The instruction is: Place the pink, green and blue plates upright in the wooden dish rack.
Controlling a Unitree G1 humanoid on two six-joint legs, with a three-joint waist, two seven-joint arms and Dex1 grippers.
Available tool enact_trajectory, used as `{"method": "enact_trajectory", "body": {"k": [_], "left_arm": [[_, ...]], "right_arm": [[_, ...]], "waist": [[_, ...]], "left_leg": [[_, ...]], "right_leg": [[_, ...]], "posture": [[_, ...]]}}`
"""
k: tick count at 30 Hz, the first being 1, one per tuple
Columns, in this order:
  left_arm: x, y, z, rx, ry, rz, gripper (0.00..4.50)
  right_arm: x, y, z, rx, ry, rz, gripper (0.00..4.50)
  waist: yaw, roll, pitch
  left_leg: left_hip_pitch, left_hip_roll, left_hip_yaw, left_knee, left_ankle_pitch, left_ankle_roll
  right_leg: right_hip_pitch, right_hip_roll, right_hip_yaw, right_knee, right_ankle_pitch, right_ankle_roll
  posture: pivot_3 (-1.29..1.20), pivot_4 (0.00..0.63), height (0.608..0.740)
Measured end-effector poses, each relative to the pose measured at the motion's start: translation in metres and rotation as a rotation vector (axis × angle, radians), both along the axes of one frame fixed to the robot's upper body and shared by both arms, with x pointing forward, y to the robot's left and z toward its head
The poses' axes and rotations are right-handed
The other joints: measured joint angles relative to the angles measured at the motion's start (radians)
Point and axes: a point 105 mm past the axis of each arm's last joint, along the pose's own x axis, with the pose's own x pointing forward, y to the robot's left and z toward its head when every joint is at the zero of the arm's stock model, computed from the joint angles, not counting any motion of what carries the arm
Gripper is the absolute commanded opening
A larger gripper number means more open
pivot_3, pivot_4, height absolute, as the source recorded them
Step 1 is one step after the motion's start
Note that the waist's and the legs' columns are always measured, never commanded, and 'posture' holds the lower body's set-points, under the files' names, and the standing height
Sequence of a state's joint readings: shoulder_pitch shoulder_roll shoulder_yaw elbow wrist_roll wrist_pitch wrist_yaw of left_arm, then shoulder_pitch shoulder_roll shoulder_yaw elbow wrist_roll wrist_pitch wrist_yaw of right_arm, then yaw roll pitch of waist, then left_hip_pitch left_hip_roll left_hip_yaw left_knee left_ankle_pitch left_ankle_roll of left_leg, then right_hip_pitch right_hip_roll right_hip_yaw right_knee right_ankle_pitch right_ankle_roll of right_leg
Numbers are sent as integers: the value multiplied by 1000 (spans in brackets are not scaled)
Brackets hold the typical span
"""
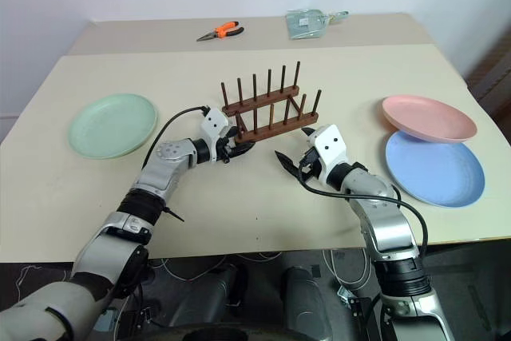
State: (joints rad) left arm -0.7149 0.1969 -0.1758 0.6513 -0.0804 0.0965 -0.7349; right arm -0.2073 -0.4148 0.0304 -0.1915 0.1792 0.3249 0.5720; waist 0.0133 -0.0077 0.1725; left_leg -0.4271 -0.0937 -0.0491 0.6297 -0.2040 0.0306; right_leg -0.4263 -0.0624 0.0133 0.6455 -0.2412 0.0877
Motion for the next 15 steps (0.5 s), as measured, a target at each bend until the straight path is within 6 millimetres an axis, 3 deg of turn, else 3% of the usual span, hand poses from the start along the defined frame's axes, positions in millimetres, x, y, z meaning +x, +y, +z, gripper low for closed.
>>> {"method": "enact_trajectory", "body": {"k": [1,4,10,12,15], "left_arm": [[0,-3,1,-10,-9,1,785],[-6,-4,-1,21,-37,-40,769],[-35,-4,-6,64,-67,-193,769],[-55,-4,-8,81,-62,-306,1777],[-68,-2,-10,115,-38,-401,3048]], "right_arm": [[0,-1,0,-4,-2,-3,4500],[0,-7,0,-36,0,-3,4500],[-3,-41,-5,-121,29,-55,4500],[-5,-72,-10,-163,62,-133,4500],[-9,-106,-8,-197,66,-226,4500]], "waist": [[0,0,0],[-1,0,0],[-1,0,0],[1,0,0],[0,0,0]], "left_leg": [[0,0,0,0,0,0],[0,0,0,0,0,0],[0,0,0,-1,0,0],[0,0,0,-1,0,1],[0,0,0,-1,0,1]], "right_leg": [[0,0,0,0,0,0],[0,0,0,0,0,0],[0,0,0,-1,0,0],[0,0,0,-1,0,0],[0,0,0,-1,-2,-3]], "posture": [[0,150,726],[0,150,726],[0,150,726],[0,150,726],[0,150,726]]}}
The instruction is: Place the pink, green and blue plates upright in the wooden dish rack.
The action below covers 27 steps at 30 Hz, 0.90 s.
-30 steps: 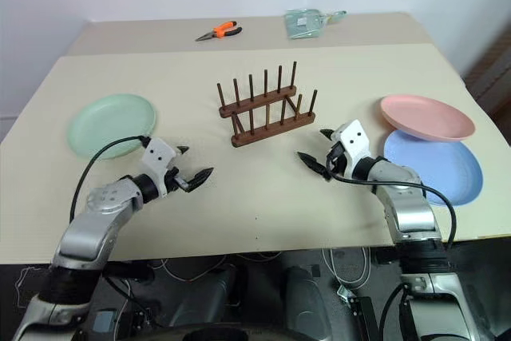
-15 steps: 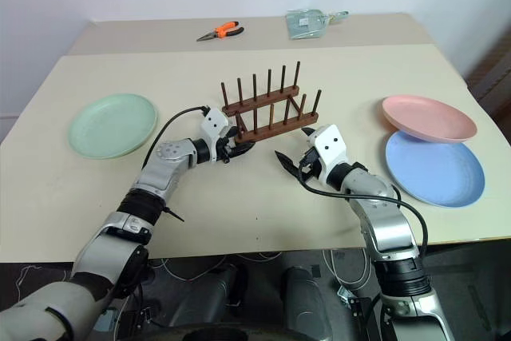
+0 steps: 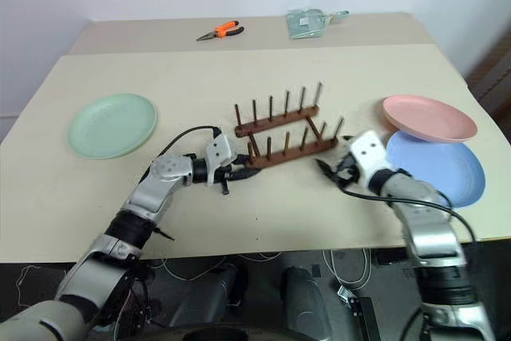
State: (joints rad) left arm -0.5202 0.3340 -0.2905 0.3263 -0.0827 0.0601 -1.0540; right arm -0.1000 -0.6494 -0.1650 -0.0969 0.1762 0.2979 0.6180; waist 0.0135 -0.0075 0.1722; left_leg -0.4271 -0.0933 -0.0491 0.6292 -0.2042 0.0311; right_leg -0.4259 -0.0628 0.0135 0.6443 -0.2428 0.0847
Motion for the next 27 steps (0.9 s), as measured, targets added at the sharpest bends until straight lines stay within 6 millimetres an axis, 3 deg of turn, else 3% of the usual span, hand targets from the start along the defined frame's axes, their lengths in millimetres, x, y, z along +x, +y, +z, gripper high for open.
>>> {"method": "enact_trajectory", "body": {"k": [3,7,8,11,13,17,18,19,22,27], "left_arm": [[1,2,1,28,-17,-11,4411],[6,13,2,71,-42,34,4411],[6,19,2,85,-41,54,4486],[-1,43,1,105,-18,115,3716],[-9,54,0,82,27,155,2736],[-24,55,-2,48,98,178,799],[-29,52,-2,26,130,177,277],[-36,44,-4,-2,170,165,9],[-44,20,-6,-39,218,131,9],[-38,-23,-9,-79,210,167,9]], "right_arm": [[-5,-7,-4,-4,8,-18,4500],[-11,-6,-7,-14,8,-13,4500],[-12,-5,-8,-16,10,-11,4253],[-20,-7,-18,-23,50,-11,3241],[-27,-9,-27,-21,90,-7,2195],[-30,-10,-26,-24,119,33,231],[-34,-11,-27,-27,140,51,0],[-37,-11,-29,-32,165,69,0],[-37,-4,-33,-30,183,107,0],[-16,13,-33,-96,112,110,0]], "waist": [[-4,0,0],[-4,0,-1],[-6,0,-2],[-13,0,-4],[-16,1,-5],[-19,2,-5],[-18,2,-5],[-14,2,-5],[1,2,-5],[1,2,-6]], "left_leg": [[0,0,0,0,0,0],[1,0,0,0,0,0],[1,1,0,0,0,0],[2,1,0,-1,0,0],[2,1,0,-1,0,0],[2,1,0,0,0,0],[1,1,0,0,0,1],[1,1,0,0,0,1],[1,1,0,1,0,1],[1,1,0,2,-1,1]], "right_leg": [[0,0,0,0,0,0],[1,0,0,0,1,2],[1,0,0,0,1,2],[1,1,0,0,0,0],[1,1,0,0,0,0],[2,1,0,0,-1,-1],[2,1,0,-1,-1,-1],[2,0,0,-1,-1,-1],[3,0,0,-4,-1,-1],[6,1,-1,-8,-1,-1]], "posture": [[0,150,726],[0,150,726],[0,150,726],[0,150,726],[0,150,726],[0,150,726],[0,150,726],[0,150,726],[0,150,726],[0,150,726]]}}
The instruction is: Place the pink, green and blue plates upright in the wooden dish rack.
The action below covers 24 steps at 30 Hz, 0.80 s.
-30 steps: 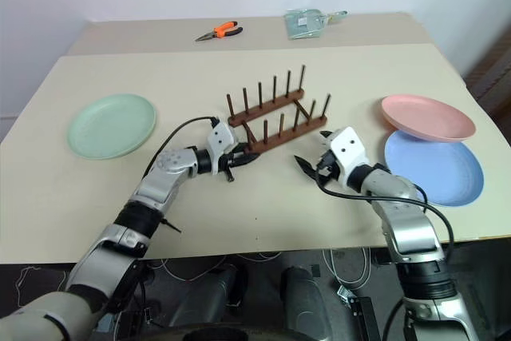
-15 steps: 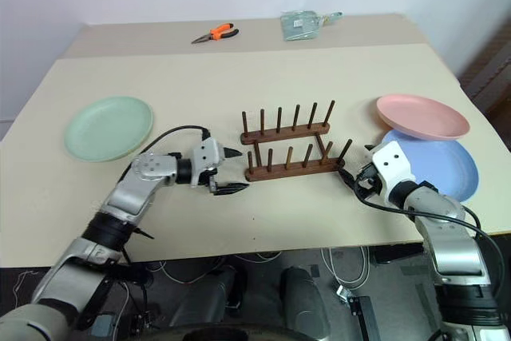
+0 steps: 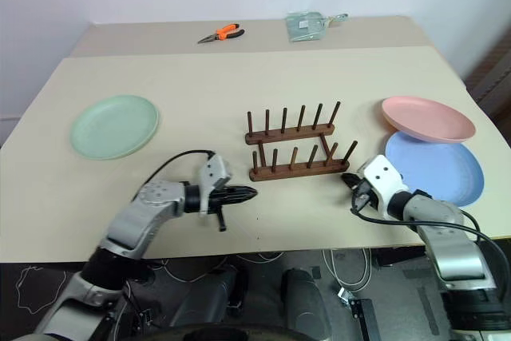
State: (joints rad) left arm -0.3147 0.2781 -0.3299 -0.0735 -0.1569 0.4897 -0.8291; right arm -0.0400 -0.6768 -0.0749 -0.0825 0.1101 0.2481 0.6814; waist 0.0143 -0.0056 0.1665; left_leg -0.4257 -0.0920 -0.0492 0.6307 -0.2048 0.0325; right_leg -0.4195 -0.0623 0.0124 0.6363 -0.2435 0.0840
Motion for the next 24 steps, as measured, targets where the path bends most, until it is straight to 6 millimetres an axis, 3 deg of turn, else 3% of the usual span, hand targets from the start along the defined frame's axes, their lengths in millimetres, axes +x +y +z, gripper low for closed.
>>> {"method": "enact_trajectory", "body": {"k": [5,10,15,18,24], "left_arm": [[41,-15,2,34,-106,220,9],[80,4,7,62,-168,424,9],[88,13,9,61,-195,460,9],[88,14,9,58,-200,463,0],[74,20,9,28,-199,426,0]], "right_arm": [[27,19,-1,-33,-86,-45,0],[57,36,0,-29,-139,-92,0],[73,35,5,-51,-171,-123,0],[72,31,6,-66,-161,-106,811],[49,-13,34,-232,-203,-80,3654]], "waist": [[-2,-1,-3],[-12,-1,-4],[-3,-1,-4],[-3,-1,-4],[-1,0,-4]], "left_leg": [[3,0,0,0,0,0],[8,1,0,-1,0,0],[8,0,0,-2,-1,-1],[8,0,0,-2,-2,-1],[7,0,0,-3,-2,-1]], "right_leg": [[2,1,0,0,1,1],[6,2,0,0,2,3],[6,1,0,0,3,3],[6,1,0,0,3,3],[6,1,-1,-1,3,3]], "posture": [[0,150,726],[0,150,726],[0,150,726],[0,150,726],[0,150,726]]}}
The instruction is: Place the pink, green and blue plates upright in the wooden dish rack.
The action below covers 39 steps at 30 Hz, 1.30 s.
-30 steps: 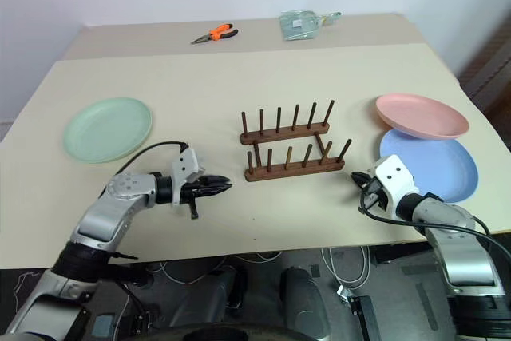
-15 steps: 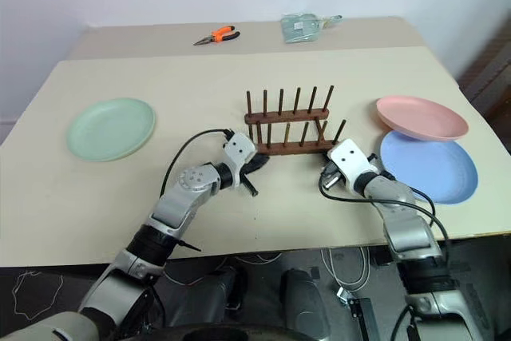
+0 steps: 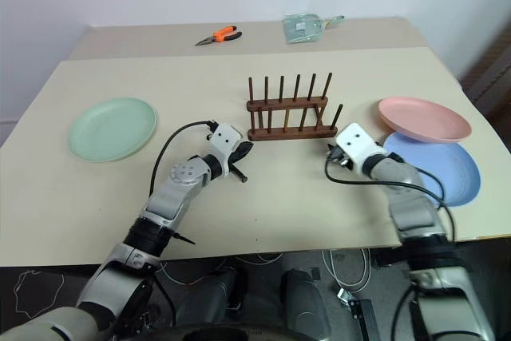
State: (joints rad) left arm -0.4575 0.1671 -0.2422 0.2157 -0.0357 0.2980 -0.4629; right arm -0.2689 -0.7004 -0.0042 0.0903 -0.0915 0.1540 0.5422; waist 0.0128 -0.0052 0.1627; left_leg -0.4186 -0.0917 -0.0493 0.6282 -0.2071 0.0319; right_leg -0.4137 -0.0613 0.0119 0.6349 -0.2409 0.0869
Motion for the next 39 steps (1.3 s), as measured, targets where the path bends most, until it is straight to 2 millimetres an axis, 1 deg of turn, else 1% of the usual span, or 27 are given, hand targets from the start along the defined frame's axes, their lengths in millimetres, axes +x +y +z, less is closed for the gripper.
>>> {"method": "enact_trajectory", "body": {"k": [2,5,7,9,12,15,16,17,18,20,22,23,24,26,30,31,32,33,34,35,36,37,39], "left_arm": [[-8,3,-1,-14,8,-30,0],[-16,1,-2,-35,30,-68,0],[-19,-2,-2,-41,36,-96,0],[-22,-5,0,-49,35,-123,0],[-29,-15,6,-77,31,-191,0],[-35,-22,15,-116,17,-238,0],[-36,-24,18,-129,10,-250,0],[-38,-26,21,-138,2,-261,0],[-40,-27,24,-148,-4,-271,0],[-43,-28,27,-166,-10,-280,0],[-46,-26,26,-167,-5,-278,0],[-46,-25,25,-167,-1,-276,0],[-46,-23,23,-166,5,-271,0],[-47,-21,22,-167,12,-267,0],[-48,-19,23,-175,8,-261,0],[-47,-16,24,-180,7,-248,0],[-45,-13,25,-188,5,-236,0],[-42,-9,28,-201,-2,-215,0],[-40,-6,30,-210,-9,-202,0],[-40,-5,33,-219,-14,-199,0],[-39,-4,34,-228,-15,-196,0],[-38,-1,34,-226,-16,-191,0],[-37,7,33,-202,-18,-174,0]], "right_arm": [[-9,-23,21,-93,-29,-14,3654],[-15,-55,56,-223,-92,-76,3654],[-18,-64,66,-296,-103,-90,3654],[-18,-68,63,-352,-92,-98,3654],[-17,-85,48,-463,-44,-142,3654],[-15,-98,35,-520,-6,-181,3654],[-14,-102,32,-537,3,-196,3125],[-13,-105,30,-549,7,-206,2812],[-12,-107,28,-566,12,-212,2390],[-11,-112,23,-591,20,-218,1331],[-10,-114,20,-609,25,-217,294],[-10,-114,18,-613,30,-214,45],[-8,-113,20,-622,12,-211,45],[-5,-109,25,-626,-12,-196,45],[2,-95,41,-625,-93,-153,45],[7,-85,50,-547,-137,-149,45],[13,-71,64,-431,-203,-142,45],[18,-48,86,-237,-293,-112,45],[20,-26,108,-55,-358,-62,45],[17,-7,126,113,-393,-5,45],[10,12,146,274,-417,77,45],[2,25,159,418,-407,156,45],[-14,46,174,636,-353,292,45]], "waist": [[0,1,0],[0,1,0],[0,1,1],[0,1,1],[2,1,1],[1,1,1],[1,1,1],[1,1,1],[0,1,1],[-1,1,1],[-1,1,1],[0,1,1],[0,2,1],[0,2,1],[0,2,1],[-2,2,1],[-8,2,2],[-16,3,3],[-20,4,3],[-20,3,3],[-19,3,3],[-13,3,3],[3,3,3]], "left_leg": [[-1,0,0,1,0,0],[-1,1,0,2,-1,-1],[-1,1,0,1,-1,0],[-2,1,0,1,0,1],[-3,1,0,2,0,1],[-4,1,0,2,0,1],[-4,1,0,2,0,1],[-4,1,0,2,0,1],[-4,1,0,2,0,1],[-3,1,0,2,0,1],[-3,1,0,2,0,1],[-3,1,0,2,0,1],[-4,1,0,2,0,1],[-4,1,1,2,0,1],[-3,1,1,2,0,1],[-4,1,1,2,0,1],[-4,1,1,2,0,1],[-4,1,1,2,0,1],[-3,2,1,1,0,1],[-4,2,-1,1,0,1],[-4,2,-3,2,0,1],[-5,2,-4,2,0,1],[-6,2,-5,2,0,2]], "right_leg": [[-1,0,0,0,0,0],[0,0,-1,-1,-2,-3],[0,0,-1,-2,-2,-3],[0,0,-1,-2,-2,-3],[0,0,-1,-3,-2,-3],[-1,0,-1,-3,-2,-3],[-1,0,-1,-3,-2,-3],[-1,0,-1,-3,-2,-3],[-1,0,-1,-3,-2,-3],[-1,0,-1,-3,-2,-3],[-1,0,-1,-3,-2,-3],[-1,0,-1,-3,-2,-3],[-1,0,-1,-2,-2,-3],[-1,0,-1,-3,-2,-3],[-1,0,-1,-3,-2,-3],[-1,0,-1,-3,-2,-3],[-1,1,-1,-2,-1,-3],[-2,1,-1,-2,0,0],[-2,1,-1,-2,0,0],[-2,1,-3,-1,0,0],[-1,1,-5,-1,0,0],[-1,1,-6,-2,0,0],[-1,0,-8,-3,0,0]], "posture": [[0,150,726],[0,150,726],[0,150,726],[0,150,726],[0,150,726],[0,150,726],[0,150,726],[0,150,726],[0,150,726],[0,150,726],[0,150,726],[0,150,726],[0,150,726],[0,150,726],[0,150,726],[0,150,726],[0,150,726],[0,150,726],[0,150,726],[0,150,726],[0,150,726],[0,150,726],[0,150,726]]}}
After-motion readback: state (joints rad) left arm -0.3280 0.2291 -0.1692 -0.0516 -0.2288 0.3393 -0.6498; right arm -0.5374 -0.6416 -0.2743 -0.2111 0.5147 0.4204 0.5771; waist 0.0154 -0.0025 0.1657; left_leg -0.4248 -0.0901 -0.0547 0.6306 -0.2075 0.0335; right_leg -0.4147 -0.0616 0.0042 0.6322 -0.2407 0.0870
